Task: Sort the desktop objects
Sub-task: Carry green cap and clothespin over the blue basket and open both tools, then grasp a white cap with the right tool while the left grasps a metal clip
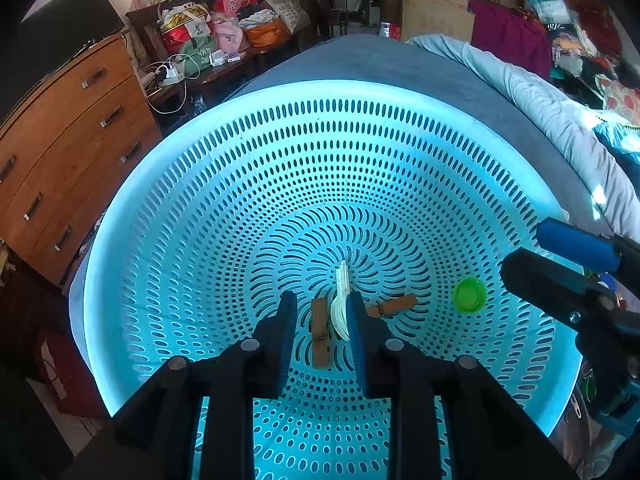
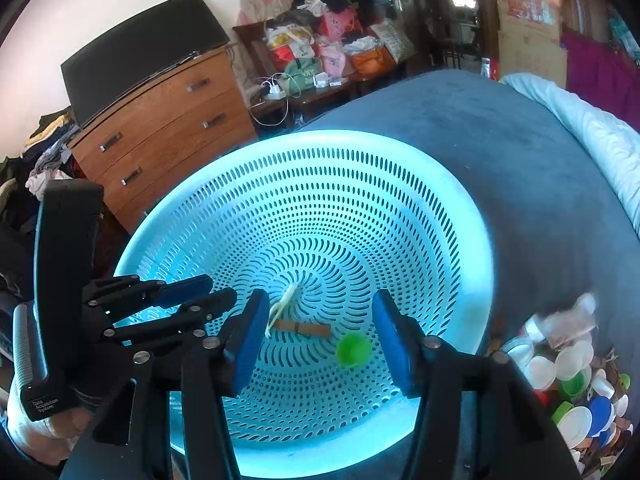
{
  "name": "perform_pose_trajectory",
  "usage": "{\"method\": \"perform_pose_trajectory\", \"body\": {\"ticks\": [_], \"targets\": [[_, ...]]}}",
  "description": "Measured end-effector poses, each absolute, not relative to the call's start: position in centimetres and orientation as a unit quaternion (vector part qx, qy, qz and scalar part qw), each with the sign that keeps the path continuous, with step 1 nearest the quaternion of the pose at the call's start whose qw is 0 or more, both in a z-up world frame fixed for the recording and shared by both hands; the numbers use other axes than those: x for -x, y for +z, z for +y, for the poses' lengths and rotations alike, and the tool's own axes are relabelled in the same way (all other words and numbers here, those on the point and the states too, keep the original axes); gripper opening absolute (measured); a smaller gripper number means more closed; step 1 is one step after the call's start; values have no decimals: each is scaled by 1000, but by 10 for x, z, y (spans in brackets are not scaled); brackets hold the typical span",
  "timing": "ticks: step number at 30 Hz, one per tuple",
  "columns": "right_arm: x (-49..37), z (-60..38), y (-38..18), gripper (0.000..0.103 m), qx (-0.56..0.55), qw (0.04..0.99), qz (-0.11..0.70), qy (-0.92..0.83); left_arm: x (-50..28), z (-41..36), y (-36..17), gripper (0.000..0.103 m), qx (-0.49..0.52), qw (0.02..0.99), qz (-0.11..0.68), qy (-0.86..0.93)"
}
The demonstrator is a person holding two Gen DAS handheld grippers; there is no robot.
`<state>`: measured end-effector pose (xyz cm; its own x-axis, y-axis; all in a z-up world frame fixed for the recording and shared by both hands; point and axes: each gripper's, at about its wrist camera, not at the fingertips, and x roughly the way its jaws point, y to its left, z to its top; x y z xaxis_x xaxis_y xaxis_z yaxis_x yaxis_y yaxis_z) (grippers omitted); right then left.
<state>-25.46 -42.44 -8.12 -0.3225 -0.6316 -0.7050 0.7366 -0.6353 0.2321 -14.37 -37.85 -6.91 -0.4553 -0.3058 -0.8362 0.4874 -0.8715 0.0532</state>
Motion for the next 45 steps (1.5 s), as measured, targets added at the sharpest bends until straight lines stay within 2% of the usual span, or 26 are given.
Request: {"method": "perform_pose_trajectory", "body": {"ticks": [2, 7, 10, 15, 17, 21, 25, 28, 33, 38, 45], "targets": [[252, -425, -78, 53, -395, 422, 67, -813, 141, -378, -67, 36, -463, 239, 98, -848], [239, -391, -63, 53, -366, 419, 56, -829, 139, -367, -60, 36, -457, 243, 84, -852], [219, -327, -47, 53, -315, 389, 46, -864, 129, -337, -38, 36, -423, 210, 57, -880], [195, -190, -59, 55, -311, 279, 49, -907, 111, -237, -18, 39, -383, 80, -12, -920], [190, -145, -73, 55, -336, 241, 52, -909, 109, -196, -25, 46, -389, 17, -19, -921], [183, -86, -116, 56, -394, 193, 57, -897, 118, -139, -64, 46, -419, -54, -19, -906], [182, -68, -155, 56, -433, 186, 51, -881, 133, -128, -116, 46, -479, -56, 47, -875], [185, -62, -175, 55, -444, 182, 49, -876, 139, -127, -131, 46, -488, -46, 70, -869], [193, -46, -193, 55, -455, 173, 39, -872, 151, -122, -152, 46, -506, -31, 73, -859], [202, -38, -204, 55, -462, 175, 27, -869, 149, -113, -148, 46, -502, -36, 82, -860], [201, -29, -203, 55, -453, 177, 19, -873, 147, -90, -162, 46, -509, -36, 50, -859]]}}
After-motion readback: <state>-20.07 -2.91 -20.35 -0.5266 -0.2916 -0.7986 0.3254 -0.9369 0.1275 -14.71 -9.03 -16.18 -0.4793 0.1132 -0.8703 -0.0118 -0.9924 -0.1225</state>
